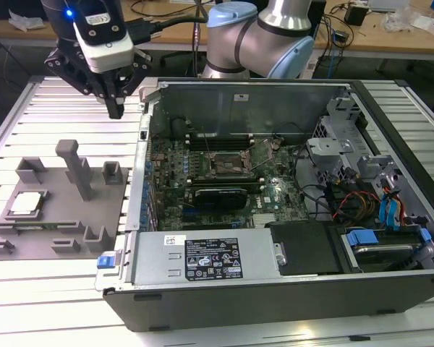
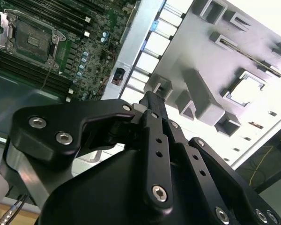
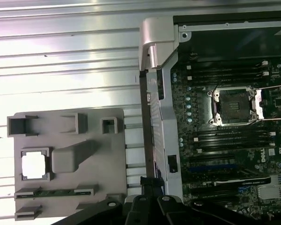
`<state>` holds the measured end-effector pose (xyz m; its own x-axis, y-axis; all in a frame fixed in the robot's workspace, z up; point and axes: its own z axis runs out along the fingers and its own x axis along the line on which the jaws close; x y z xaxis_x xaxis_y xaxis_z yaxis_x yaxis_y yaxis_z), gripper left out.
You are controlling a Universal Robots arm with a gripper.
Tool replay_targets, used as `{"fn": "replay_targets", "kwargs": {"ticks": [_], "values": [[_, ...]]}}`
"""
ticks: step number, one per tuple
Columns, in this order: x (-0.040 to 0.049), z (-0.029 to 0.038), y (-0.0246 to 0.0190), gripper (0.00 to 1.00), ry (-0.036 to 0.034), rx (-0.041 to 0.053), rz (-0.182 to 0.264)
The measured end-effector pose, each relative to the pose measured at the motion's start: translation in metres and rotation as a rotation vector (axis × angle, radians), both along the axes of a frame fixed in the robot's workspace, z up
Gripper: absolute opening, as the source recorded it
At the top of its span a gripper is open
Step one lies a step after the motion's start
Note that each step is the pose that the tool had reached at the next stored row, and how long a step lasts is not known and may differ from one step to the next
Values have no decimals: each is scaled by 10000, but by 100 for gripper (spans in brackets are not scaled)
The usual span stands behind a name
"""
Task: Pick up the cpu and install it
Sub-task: 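Reach for the cpu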
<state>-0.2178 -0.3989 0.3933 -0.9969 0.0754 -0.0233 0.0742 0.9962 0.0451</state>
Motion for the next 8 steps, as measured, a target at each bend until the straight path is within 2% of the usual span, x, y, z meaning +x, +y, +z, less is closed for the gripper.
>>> {"fn": "replay_targets", "kwargs": {"ticks": [4, 8], "values": [[-56, 0, 0, 11, 1, 0, 1], [-169, 0, 0, 11, -2, 0, 0]]}}
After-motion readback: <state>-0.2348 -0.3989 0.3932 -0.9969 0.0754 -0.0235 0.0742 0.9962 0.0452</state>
